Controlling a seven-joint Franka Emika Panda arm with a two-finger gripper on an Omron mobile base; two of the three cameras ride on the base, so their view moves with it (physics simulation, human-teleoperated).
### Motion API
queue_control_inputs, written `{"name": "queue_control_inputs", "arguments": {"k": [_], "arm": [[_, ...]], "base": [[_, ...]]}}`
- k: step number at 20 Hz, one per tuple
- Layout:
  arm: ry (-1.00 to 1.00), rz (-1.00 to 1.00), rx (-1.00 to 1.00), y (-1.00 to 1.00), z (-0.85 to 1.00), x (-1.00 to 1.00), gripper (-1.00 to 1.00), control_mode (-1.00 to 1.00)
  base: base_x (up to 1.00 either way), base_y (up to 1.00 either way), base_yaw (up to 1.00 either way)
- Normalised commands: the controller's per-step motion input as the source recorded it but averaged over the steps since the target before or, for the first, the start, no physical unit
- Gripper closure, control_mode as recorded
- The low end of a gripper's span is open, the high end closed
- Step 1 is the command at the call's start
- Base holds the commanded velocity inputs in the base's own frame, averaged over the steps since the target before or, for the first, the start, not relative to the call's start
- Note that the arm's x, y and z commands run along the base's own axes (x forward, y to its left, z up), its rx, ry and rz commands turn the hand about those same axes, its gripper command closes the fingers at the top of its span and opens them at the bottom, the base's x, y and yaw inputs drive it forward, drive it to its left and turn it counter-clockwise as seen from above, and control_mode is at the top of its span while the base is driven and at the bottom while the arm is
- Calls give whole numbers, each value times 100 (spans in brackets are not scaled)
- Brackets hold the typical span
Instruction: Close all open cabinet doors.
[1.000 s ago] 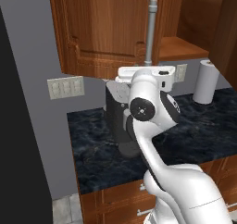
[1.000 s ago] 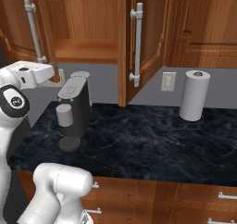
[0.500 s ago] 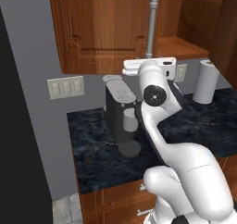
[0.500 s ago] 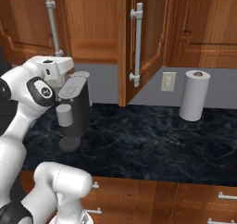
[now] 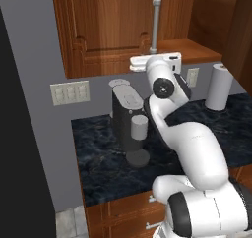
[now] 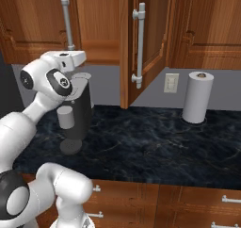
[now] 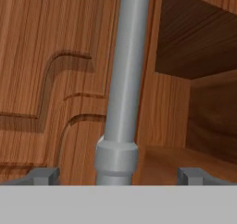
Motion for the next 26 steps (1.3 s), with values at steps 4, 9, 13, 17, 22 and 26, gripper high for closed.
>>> {"name": "queue_control_inputs", "arguments": {"k": [4, 9, 13, 17, 22, 26], "arm": [[0, 0, 0, 0, 0, 54, -100, -100], [0, 0, 0, 0, 0, 21, -100, -100], [1, 0, 0, 0, -2, -4, -100, -100], [21, -1, 0, 0, -23, -87, -100, -100], [34, -12, 9, -3, 10, -100, -100, -100], [46, -14, 12, -5, 29, -100, -100, -100]], "base": [[0, 0, 0], [0, 0, 0], [0, 0, 0], [0, 0, 0], [0, 0, 0], [0, 0, 0]]}}
